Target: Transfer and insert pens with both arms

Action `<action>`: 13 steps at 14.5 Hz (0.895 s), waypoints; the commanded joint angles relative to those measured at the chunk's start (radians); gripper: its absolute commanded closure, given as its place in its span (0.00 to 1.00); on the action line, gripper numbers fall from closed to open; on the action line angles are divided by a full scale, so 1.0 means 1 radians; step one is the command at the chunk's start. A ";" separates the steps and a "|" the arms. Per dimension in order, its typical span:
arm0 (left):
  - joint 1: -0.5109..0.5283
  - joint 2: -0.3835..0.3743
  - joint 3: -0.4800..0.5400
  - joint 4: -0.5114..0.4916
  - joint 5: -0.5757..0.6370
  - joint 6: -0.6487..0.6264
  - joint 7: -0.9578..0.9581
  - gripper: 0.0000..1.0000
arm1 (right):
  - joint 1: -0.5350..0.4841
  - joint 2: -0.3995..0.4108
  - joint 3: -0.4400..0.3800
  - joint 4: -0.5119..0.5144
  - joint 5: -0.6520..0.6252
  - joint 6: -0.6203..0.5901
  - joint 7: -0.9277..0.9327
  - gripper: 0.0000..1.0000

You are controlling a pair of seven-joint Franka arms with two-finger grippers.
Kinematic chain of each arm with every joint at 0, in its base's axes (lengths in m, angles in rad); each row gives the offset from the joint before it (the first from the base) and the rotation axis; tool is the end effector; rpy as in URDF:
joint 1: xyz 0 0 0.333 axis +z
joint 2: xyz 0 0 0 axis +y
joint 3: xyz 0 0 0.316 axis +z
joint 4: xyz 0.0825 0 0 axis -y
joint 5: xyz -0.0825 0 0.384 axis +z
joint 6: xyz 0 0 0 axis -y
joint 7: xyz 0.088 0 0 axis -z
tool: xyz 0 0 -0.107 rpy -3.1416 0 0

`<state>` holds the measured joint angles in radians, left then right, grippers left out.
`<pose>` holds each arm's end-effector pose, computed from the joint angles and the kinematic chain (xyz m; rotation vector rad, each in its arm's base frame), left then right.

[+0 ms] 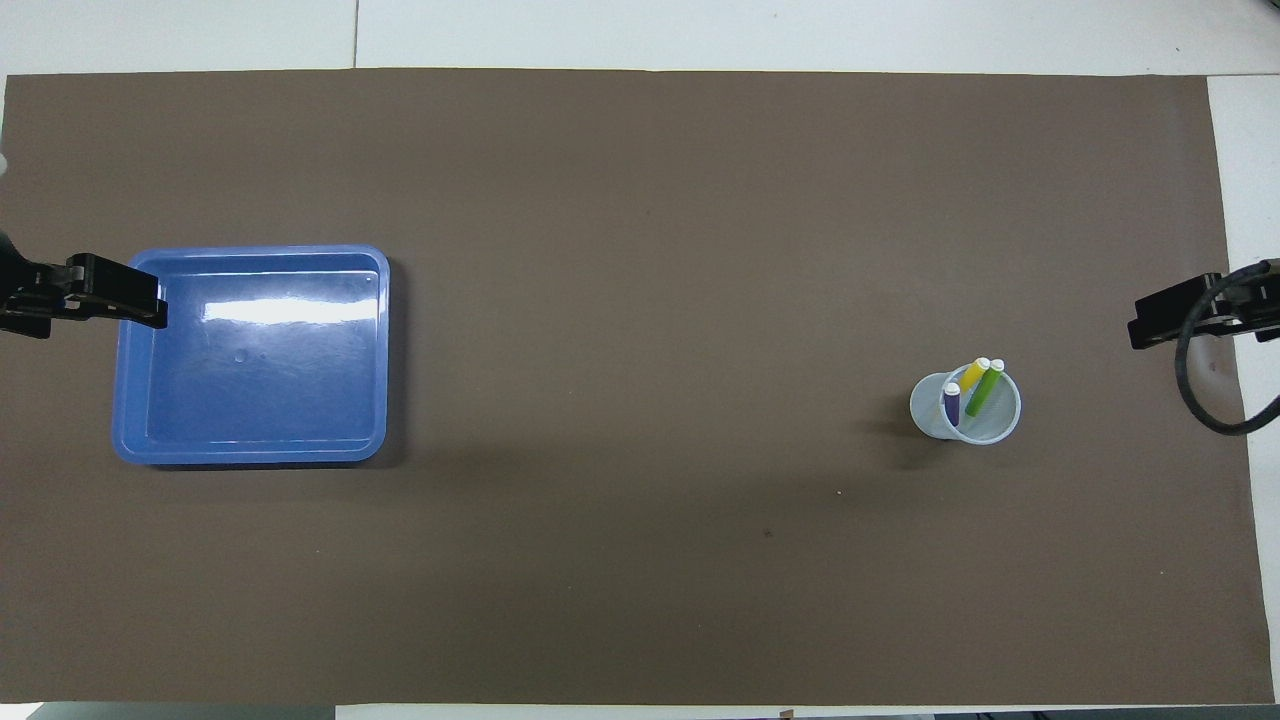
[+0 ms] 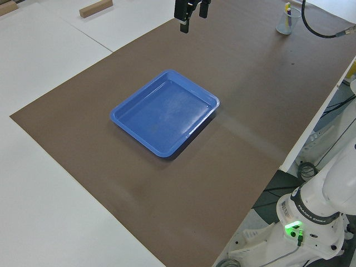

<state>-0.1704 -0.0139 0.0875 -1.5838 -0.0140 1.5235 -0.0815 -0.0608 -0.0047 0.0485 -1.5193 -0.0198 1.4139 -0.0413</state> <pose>0.5430 -0.0463 0.6220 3.1294 -0.0028 -0.0744 0.5365 -0.0089 0.6380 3.1201 0.0419 -0.1580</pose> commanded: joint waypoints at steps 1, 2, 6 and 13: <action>0.000 -0.005 0.001 0.004 0.013 0.009 -0.003 0.00 | -0.002 0.009 -0.001 0.019 -0.014 -0.010 0.014 0.00; 0.002 -0.006 0.001 0.004 0.013 0.009 -0.003 0.00 | -0.001 0.009 -0.001 0.019 -0.014 -0.012 0.014 0.00; 0.000 -0.006 0.001 0.004 0.013 0.009 -0.003 0.00 | -0.002 0.009 -0.001 0.019 -0.009 -0.013 0.012 0.00; 0.002 -0.005 0.001 0.004 0.013 0.015 -0.006 0.00 | -0.002 0.009 -0.001 0.019 0.000 -0.012 0.011 0.00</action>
<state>-0.1683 -0.0139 0.0875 -1.5838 -0.0140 1.5318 -0.0815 -0.0608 -0.0046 0.0469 -1.5190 -0.0198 1.4139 -0.0413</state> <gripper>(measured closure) 0.000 0.000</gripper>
